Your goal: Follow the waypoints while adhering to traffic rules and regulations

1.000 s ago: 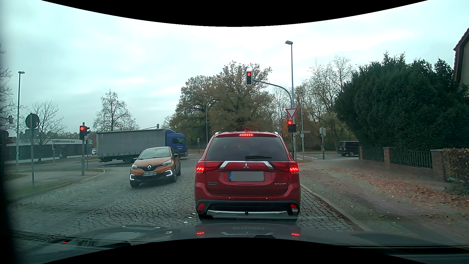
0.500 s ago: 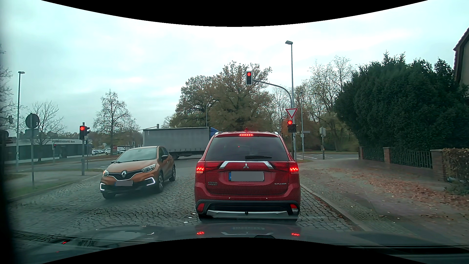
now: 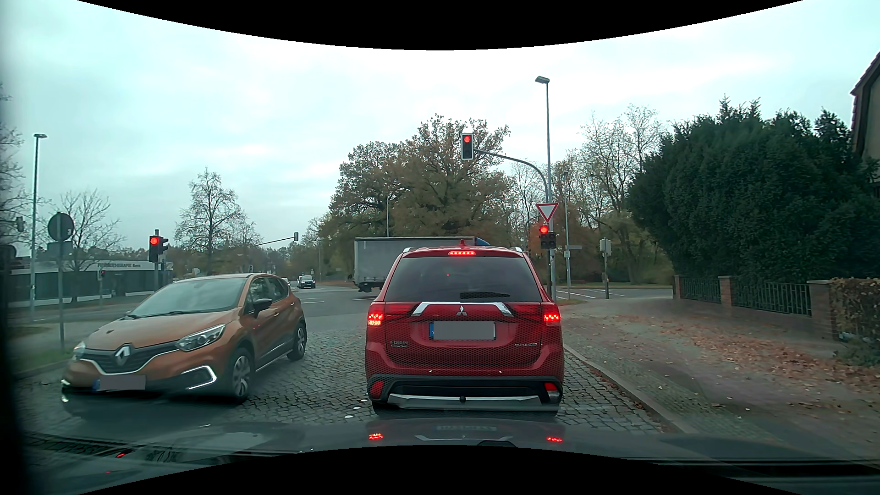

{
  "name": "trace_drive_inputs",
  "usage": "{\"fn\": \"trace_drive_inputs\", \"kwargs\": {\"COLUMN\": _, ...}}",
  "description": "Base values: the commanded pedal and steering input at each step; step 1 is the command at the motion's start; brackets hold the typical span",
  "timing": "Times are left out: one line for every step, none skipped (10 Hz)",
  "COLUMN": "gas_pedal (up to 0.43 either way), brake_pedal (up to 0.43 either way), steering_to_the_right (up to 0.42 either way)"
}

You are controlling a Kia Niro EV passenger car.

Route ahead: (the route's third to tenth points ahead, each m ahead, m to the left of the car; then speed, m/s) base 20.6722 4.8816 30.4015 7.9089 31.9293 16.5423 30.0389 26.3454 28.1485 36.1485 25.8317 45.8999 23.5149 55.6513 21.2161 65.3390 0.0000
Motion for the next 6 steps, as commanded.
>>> {"fn": "trace_drive_inputs", "kwargs": {"gas_pedal": 0.0, "brake_pedal": 0.372, "steering_to_the_right": -0.004}}
{"fn": "trace_drive_inputs", "kwargs": {"gas_pedal": 0.0, "brake_pedal": 0.372, "steering_to_the_right": -0.004}}
{"fn": "trace_drive_inputs", "kwargs": {"gas_pedal": 0.0, "brake_pedal": 0.372, "steering_to_the_right": -0.004}}
{"fn": "trace_drive_inputs", "kwargs": {"gas_pedal": 0.0, "brake_pedal": 0.372, "steering_to_the_right": -0.004}}
{"fn": "trace_drive_inputs", "kwargs": {"gas_pedal": 0.0, "brake_pedal": 0.372, "steering_to_the_right": -0.004}}
{"fn": "trace_drive_inputs", "kwargs": {"gas_pedal": 0.0, "brake_pedal": 0.372, "steering_to_the_right": -0.004}}
